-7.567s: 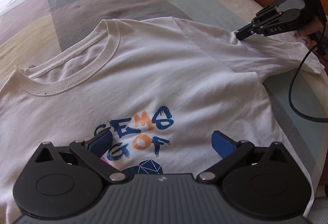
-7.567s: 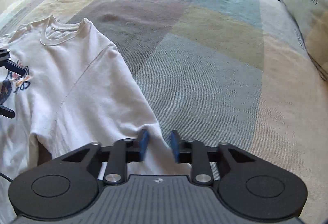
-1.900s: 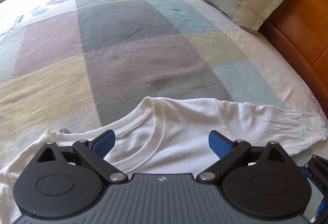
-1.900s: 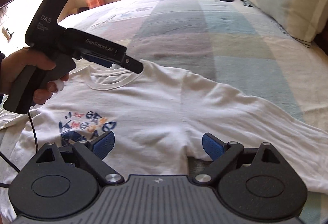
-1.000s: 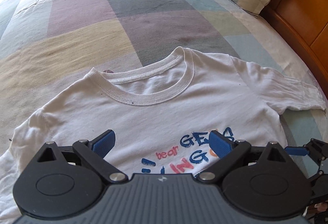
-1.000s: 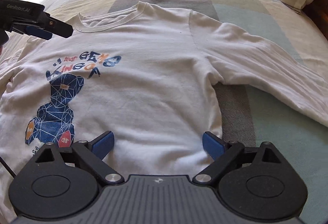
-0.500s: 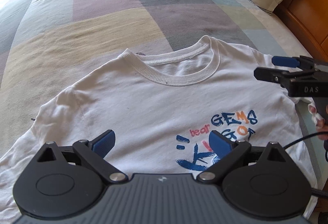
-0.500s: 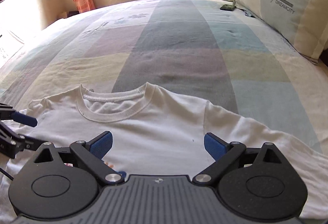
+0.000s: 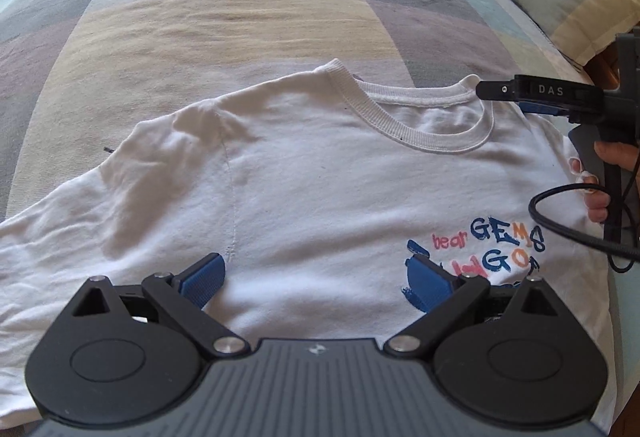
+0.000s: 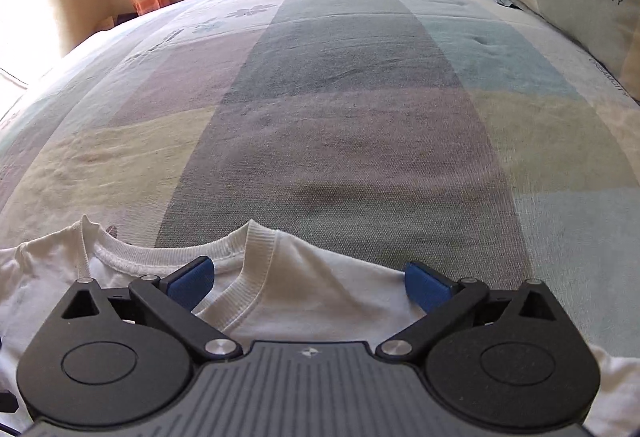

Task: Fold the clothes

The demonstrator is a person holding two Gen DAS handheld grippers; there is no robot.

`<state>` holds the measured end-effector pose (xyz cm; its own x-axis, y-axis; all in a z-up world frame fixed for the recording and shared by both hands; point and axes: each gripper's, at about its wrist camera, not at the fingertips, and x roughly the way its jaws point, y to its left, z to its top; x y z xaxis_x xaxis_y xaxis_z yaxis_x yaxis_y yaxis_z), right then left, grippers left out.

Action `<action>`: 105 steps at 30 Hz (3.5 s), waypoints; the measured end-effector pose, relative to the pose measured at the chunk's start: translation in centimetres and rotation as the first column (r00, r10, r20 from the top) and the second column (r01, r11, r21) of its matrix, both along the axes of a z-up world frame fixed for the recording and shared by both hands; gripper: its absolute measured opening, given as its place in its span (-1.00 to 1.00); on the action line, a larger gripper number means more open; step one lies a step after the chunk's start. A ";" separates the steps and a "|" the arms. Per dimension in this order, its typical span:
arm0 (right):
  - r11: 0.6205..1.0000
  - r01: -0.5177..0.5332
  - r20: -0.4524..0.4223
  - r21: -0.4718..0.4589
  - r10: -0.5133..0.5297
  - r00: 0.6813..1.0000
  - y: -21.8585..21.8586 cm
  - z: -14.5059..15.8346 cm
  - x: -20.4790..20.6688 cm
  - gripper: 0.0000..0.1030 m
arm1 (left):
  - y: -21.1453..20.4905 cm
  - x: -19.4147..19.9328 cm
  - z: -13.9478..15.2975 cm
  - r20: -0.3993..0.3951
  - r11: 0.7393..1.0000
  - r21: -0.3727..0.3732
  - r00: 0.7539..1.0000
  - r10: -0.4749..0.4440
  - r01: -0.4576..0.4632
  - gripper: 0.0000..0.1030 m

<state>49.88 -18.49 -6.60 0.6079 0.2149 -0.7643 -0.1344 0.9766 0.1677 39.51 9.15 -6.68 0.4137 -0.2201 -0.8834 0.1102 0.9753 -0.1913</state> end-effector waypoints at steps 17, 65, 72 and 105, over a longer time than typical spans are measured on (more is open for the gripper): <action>0.960 0.270 -0.009 0.070 -0.270 0.963 -14.4 -0.5 -9.3 1.00 | -10.9 3.2 0.1 0.012 0.976 0.052 0.977 -0.212 0.211 0.89; 0.862 0.503 -0.077 -0.055 -0.506 0.859 -33.1 1.7 -21.0 1.00 | -17.0 2.6 0.0 0.009 0.956 0.131 0.963 -0.268 0.264 0.89; 0.860 0.459 -0.072 -0.221 -0.484 0.872 -31.8 -0.4 -22.8 1.00 | -17.1 1.2 -0.9 -0.011 0.933 0.166 0.946 -0.323 0.320 0.89; 0.974 -0.098 0.051 -0.203 0.110 0.993 -8.0 4.7 -15.3 1.00 | -7.3 0.3 1.3 0.119 0.991 0.105 0.988 -0.098 0.086 0.89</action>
<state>34.53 -26.47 -1.92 0.6372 0.1260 -0.7604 -0.2410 0.9697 -0.0413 39.83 1.80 -5.38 0.5031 -0.1763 -0.8460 0.2172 0.9733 -0.0737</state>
